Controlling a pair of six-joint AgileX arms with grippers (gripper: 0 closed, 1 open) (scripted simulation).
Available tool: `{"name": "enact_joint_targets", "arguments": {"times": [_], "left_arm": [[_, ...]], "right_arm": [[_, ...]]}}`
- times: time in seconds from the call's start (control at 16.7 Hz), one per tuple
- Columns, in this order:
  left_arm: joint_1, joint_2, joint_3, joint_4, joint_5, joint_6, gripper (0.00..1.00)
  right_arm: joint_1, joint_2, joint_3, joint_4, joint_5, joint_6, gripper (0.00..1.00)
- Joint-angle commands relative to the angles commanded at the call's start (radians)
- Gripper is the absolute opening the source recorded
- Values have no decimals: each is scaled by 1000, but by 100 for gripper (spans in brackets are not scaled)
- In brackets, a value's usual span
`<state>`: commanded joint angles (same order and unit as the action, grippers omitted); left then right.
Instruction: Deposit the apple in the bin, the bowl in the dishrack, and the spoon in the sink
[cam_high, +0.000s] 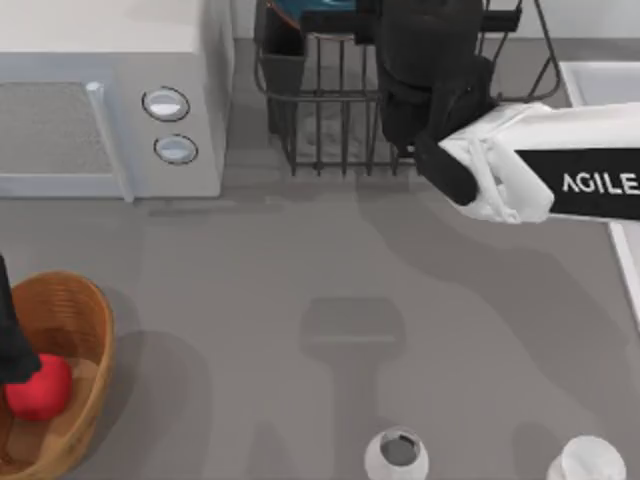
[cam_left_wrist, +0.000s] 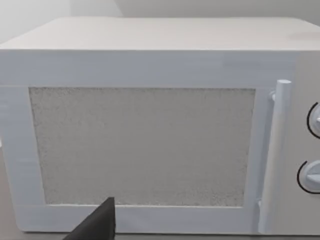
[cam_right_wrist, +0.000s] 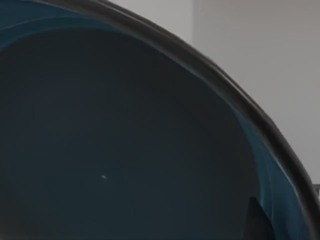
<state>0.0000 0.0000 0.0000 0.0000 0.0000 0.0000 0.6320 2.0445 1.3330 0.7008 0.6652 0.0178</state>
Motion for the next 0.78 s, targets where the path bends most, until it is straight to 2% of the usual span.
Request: {"name": "enact_joint_targets", "arguments": {"times": [0.6, 0.78], "left_arm": [[0, 0, 0, 0, 0, 0, 100], [0, 0, 0, 0, 0, 0, 100]], "right_arm": [[0, 0, 0, 0, 0, 0, 98], [0, 0, 0, 0, 0, 0, 100]]}}
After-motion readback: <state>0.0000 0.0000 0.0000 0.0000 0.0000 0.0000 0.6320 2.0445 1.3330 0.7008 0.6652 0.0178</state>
